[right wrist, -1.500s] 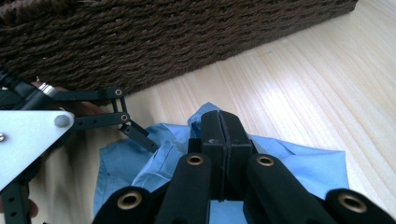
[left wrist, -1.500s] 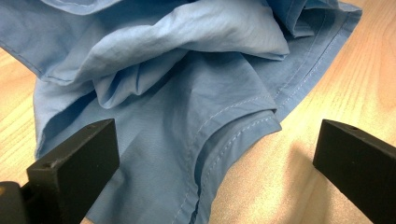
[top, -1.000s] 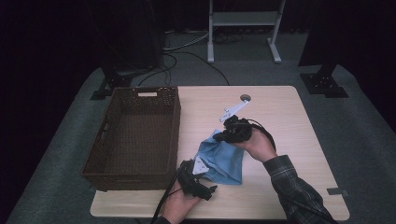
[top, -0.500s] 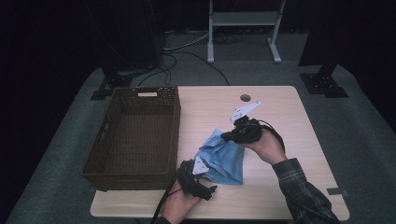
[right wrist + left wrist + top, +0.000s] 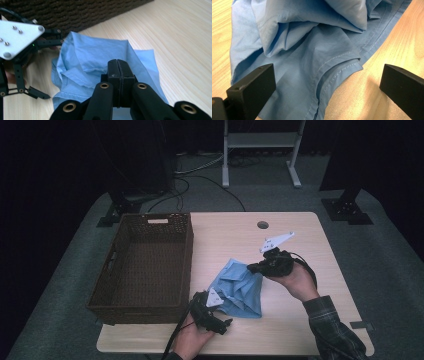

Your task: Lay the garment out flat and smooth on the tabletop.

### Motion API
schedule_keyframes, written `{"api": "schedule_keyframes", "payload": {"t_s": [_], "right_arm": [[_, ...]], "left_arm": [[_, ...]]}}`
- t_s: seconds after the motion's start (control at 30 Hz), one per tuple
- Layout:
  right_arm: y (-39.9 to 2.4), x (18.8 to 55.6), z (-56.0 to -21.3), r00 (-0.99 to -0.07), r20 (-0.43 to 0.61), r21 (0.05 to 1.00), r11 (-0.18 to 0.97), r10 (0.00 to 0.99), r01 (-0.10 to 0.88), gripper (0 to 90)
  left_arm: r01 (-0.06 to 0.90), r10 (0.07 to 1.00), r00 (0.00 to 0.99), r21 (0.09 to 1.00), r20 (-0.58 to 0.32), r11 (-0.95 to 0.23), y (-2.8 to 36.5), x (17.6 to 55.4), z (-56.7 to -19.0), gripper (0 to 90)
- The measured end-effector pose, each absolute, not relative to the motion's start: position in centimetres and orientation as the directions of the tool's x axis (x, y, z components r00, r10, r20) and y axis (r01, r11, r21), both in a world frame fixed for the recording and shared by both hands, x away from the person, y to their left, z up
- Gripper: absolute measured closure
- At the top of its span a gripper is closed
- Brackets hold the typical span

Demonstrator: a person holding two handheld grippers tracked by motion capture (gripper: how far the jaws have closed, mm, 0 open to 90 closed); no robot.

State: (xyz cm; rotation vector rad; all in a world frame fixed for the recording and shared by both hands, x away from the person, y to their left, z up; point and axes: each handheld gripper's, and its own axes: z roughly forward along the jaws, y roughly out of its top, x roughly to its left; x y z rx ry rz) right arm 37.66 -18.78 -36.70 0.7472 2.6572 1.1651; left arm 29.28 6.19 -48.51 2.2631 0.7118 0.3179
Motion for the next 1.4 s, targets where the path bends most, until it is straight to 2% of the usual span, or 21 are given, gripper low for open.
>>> {"api": "schedule_keyframes", "payload": {"t_s": [1.4], "right_arm": [[-26.0,34.4,-39.4,-0.790,0.112,0.757,0.464,0.603,0.461,90.0]], "left_arm": [[0.399,0.578,0.816,0.712,0.012,-0.578,6.2,29.3,-48.5,0.0]]}}
